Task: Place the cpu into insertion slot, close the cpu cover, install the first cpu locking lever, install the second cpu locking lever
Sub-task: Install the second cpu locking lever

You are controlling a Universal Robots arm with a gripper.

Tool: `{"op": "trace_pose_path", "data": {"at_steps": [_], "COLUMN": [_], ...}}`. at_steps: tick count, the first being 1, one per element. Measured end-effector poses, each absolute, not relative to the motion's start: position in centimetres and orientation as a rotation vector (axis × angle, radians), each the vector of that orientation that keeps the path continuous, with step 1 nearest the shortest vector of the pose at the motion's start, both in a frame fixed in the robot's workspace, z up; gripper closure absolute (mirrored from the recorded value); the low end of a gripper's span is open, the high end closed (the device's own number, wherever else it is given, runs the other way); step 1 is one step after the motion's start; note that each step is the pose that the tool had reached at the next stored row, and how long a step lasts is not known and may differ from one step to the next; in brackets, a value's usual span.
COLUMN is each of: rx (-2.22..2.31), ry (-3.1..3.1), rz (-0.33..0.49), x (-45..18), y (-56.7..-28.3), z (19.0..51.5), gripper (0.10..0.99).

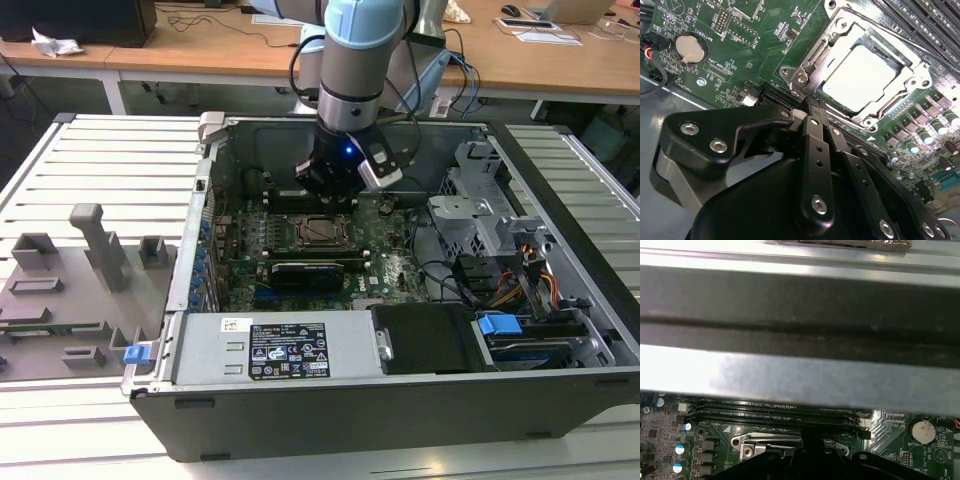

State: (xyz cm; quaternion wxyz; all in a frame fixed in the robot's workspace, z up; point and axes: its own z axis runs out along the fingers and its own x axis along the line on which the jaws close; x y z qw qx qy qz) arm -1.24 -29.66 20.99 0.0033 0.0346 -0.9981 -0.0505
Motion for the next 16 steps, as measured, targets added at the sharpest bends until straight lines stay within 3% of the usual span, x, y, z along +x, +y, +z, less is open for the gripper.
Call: {"op": "trace_pose_path", "data": {"at_steps": [9, 16], "rx": [0.109, 0.108], "ry": [-3.129, -3.129], "rz": [-0.162, -0.163], "x": [-1.2, -1.3], "y": [-29.7, -31.0], "z": [23.9, 23.9], "gripper": [0.980, 0.980]}}
